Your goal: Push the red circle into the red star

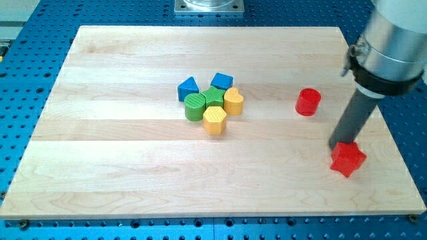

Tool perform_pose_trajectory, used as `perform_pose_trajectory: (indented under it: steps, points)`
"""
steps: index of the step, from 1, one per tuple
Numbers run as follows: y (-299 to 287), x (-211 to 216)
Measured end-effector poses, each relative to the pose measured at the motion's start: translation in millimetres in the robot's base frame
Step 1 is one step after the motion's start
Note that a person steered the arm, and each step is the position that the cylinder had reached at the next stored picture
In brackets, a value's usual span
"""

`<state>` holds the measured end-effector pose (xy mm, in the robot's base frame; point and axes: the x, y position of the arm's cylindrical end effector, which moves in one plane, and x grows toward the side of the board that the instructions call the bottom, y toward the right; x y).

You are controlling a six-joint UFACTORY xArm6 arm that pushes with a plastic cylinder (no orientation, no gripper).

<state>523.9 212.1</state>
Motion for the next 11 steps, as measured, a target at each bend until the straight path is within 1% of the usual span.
perform_pose_trajectory:
  steps: [1,2,3,4,5,6,7,8,9,10,11]
  points:
    - [7.3,11.5]
    - [60.4,-32.1]
    - [86.0,-106.8]
    - [18.0,-114.8]
    - [-23.5,-114.8]
    - [-80.1,-65.8]
    - [-95.4,-21.9]
    - [-156.1,-32.8]
    - [-172.3,6.0]
    - [-127.6,12.5]
    - [-156.7,30.8]
